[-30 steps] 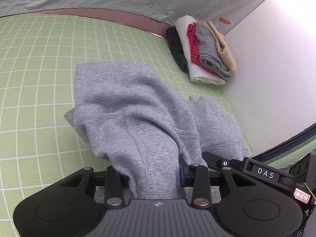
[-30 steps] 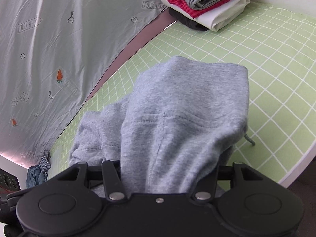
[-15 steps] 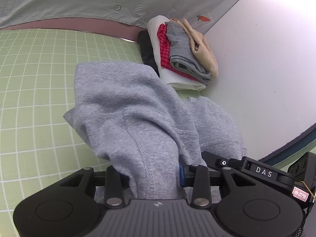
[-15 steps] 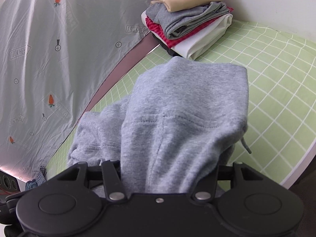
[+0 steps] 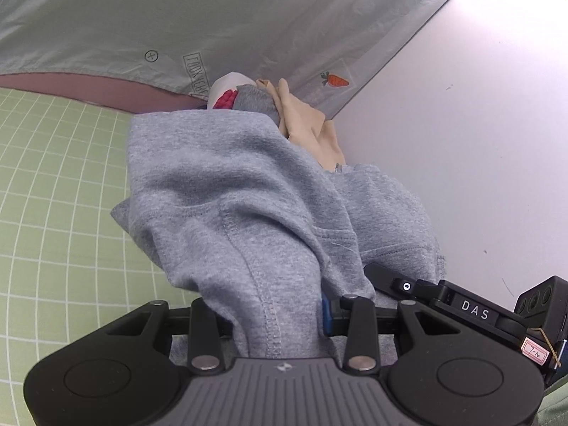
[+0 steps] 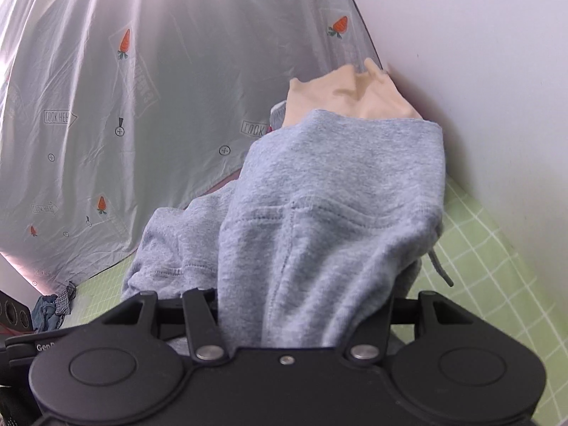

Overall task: Fold clothes
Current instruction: 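Carry the hoodie bundle with both grippers onto the folded clothes stack, then open both grippers and release the hoodie on the stack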

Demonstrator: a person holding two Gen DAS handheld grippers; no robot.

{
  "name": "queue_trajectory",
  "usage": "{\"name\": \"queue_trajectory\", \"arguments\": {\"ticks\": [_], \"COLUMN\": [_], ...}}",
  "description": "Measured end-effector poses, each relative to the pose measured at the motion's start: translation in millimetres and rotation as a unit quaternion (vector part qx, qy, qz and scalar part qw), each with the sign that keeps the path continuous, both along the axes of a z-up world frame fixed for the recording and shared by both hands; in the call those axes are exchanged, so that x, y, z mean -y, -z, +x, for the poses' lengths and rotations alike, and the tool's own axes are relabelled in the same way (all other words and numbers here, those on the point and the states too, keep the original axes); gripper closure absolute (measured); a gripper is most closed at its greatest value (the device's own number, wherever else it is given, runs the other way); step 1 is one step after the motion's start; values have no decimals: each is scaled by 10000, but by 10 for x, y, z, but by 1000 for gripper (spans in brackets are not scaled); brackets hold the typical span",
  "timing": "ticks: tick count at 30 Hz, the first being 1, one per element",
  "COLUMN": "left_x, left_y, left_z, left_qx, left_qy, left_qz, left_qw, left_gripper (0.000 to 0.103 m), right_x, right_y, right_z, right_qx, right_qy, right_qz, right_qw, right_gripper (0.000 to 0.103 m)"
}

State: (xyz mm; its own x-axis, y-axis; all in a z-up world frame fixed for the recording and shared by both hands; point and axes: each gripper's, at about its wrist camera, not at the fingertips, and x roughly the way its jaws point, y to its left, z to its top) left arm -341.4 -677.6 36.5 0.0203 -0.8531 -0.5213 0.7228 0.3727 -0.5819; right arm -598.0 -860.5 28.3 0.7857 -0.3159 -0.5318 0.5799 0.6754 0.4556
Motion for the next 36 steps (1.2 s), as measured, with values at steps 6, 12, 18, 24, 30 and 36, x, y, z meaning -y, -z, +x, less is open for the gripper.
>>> {"name": "queue_trajectory", "arguments": {"ticks": [6,12,18,24,30,36], "left_x": [613,1467,2268,2268,2250,2245], "left_y": [-320,-481,0,200,177,161], "left_z": [73,674,1308,1347,1303,1282], "left_qx": [177,539,586,435,489,554], "left_qy": [-196,-348,-903,-1028,-1102,-1272], "left_qz": [-349,-626,467,553,623,746], "left_qw": [9990,9960,9931,9922,9908,9875], "left_gripper": [63,61,52,43,41,31], "right_x": [606,1403,2238,2018,1635,1716], "right_y": [-318,-658,-246,-156,-440,-507], "right_z": [238,782,1542,1611,1456,1579], "right_qx": [414,612,-153,-712,-954,-601], "right_qy": [-154,-306,160,412,1077,843], "right_qz": [-395,-939,-1338,-2283,-3553,-3416], "right_qw": [9982,9932,9908,9701,9236,9341], "right_gripper": [49,48,29,16,10,10]}}
